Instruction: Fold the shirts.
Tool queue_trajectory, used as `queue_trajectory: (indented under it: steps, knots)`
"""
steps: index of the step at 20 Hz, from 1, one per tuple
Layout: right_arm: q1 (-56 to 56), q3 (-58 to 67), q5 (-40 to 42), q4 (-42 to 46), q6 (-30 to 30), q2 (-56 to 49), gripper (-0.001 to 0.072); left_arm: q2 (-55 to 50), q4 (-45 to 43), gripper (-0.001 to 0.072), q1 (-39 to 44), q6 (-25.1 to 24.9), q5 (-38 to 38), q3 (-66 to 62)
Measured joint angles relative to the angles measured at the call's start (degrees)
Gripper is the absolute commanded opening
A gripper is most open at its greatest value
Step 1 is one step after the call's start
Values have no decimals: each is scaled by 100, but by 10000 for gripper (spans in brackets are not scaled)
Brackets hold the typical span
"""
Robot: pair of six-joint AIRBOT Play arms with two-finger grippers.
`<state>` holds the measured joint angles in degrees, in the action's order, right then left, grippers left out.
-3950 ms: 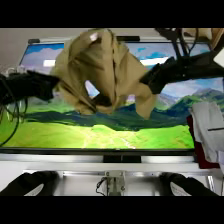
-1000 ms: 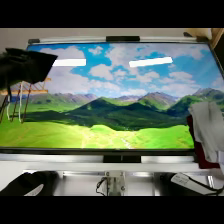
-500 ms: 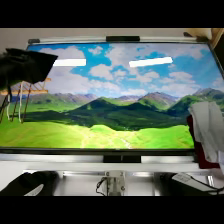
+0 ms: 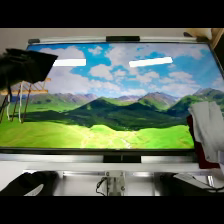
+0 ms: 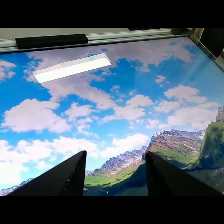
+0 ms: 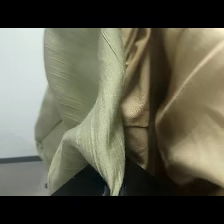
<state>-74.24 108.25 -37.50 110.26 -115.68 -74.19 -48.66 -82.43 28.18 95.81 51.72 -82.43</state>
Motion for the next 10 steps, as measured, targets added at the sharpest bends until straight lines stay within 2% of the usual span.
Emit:
queue_trajectory:
  steps: [10]
  knots:
    - [-1049,4,-1023,-258,138,400,59,0,0,464,0,0,-2,0]
